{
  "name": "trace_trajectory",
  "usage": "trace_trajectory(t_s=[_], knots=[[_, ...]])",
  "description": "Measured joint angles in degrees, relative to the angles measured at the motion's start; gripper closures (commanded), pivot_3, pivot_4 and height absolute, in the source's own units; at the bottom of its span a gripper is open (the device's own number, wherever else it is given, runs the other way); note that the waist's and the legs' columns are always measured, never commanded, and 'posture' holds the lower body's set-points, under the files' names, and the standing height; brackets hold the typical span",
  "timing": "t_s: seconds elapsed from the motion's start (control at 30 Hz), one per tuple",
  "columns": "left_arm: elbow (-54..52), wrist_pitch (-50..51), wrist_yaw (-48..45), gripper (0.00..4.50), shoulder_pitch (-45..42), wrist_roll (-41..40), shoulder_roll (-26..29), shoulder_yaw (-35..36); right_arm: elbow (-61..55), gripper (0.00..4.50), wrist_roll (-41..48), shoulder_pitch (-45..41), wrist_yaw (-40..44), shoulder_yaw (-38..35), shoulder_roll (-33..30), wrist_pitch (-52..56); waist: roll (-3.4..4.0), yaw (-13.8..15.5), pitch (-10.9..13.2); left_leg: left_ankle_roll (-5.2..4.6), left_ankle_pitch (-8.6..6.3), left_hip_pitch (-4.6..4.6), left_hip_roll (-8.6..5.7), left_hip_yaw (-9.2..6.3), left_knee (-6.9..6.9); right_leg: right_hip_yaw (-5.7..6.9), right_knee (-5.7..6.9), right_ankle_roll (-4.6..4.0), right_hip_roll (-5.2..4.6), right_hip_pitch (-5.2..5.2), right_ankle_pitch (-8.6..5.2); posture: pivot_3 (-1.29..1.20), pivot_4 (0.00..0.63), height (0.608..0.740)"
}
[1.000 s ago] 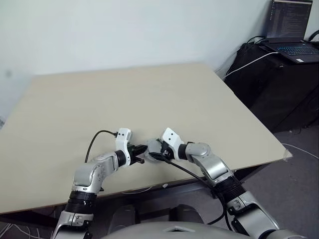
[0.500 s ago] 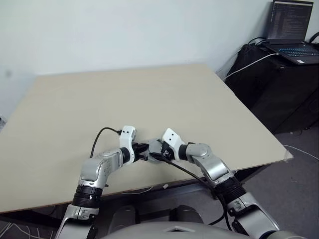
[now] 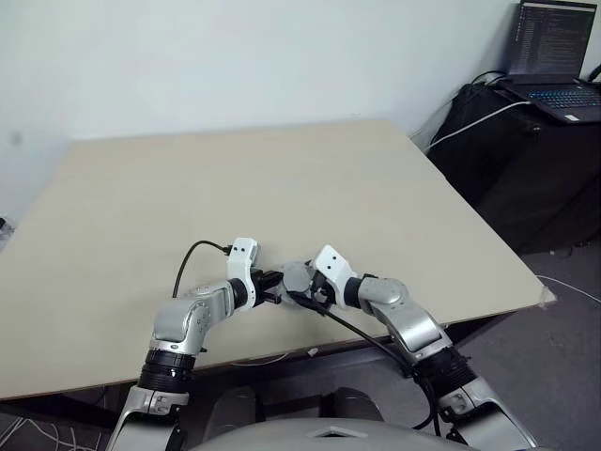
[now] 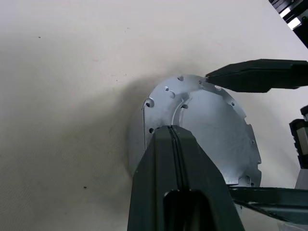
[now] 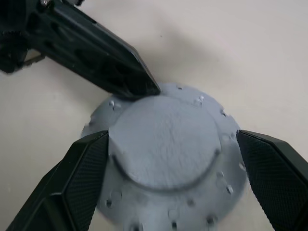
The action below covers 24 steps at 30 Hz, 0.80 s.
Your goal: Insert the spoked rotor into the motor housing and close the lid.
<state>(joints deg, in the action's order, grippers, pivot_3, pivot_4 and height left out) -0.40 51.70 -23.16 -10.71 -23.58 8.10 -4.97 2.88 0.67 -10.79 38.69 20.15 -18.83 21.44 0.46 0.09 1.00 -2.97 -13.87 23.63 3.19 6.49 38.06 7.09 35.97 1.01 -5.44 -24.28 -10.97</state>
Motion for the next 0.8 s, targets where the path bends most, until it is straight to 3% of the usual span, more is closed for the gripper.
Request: trace_trajectory(t_s=[0.17, 0.4, 0.6, 0.8], knots=[[0.0, -0.1, -0.6, 4.50, 0.1, 0.0, 0.0, -0.1, -8.2, 0.04, 4.0, 7.7, -0.2, -4.5, -1.6, 3.3, -0.07, 0.4, 0.1, -0.04, -0.03, 0.05, -0.04, -0.04, -0.02, 0.02, -0.04, 0.02, -0.04, -0.04, -0.01, 0.00, 0.000, 0.740], [0.1, -0.7, -0.8, 4.50, 0.2, 0.2, -0.1, -0.3, -14.6, 0.04, 12.1, 14.4, -6.3, -11.8, 5.3, 12.2, -0.11, 0.8, 0.1, -0.04, -0.03, 0.06, -0.04, -0.15, -0.04, 0.05, -0.04, 0.02, -0.04, -0.04, -0.01, 0.00, 0.000, 0.740], [0.4, -1.0, -1.5, 4.50, -0.1, 0.8, 0.0, -0.6, -14.5, 0.04, 16.9, 13.4, -16.6, -17.7, 14.4, 24.6, -0.05, 0.8, 0.1, -0.04, -0.03, 0.10, -0.07, -0.18, -0.07, 0.06, -0.05, 0.02, -0.07, -0.07, -0.01, 0.00, 0.000, 0.740], [0.7, -1.0, -1.9, 4.50, -0.4, 1.1, 0.0, -0.7, -14.3, 0.04, 22.1, 10.0, -20.7, -22.7, 18.7, 32.5, -0.01, 0.8, 0.1, -0.06, -0.04, 0.16, -0.12, -0.19, -0.10, 0.05, -0.09, 0.02, -0.09, -0.11, -0.01, 0.00, 0.000, 0.740]])
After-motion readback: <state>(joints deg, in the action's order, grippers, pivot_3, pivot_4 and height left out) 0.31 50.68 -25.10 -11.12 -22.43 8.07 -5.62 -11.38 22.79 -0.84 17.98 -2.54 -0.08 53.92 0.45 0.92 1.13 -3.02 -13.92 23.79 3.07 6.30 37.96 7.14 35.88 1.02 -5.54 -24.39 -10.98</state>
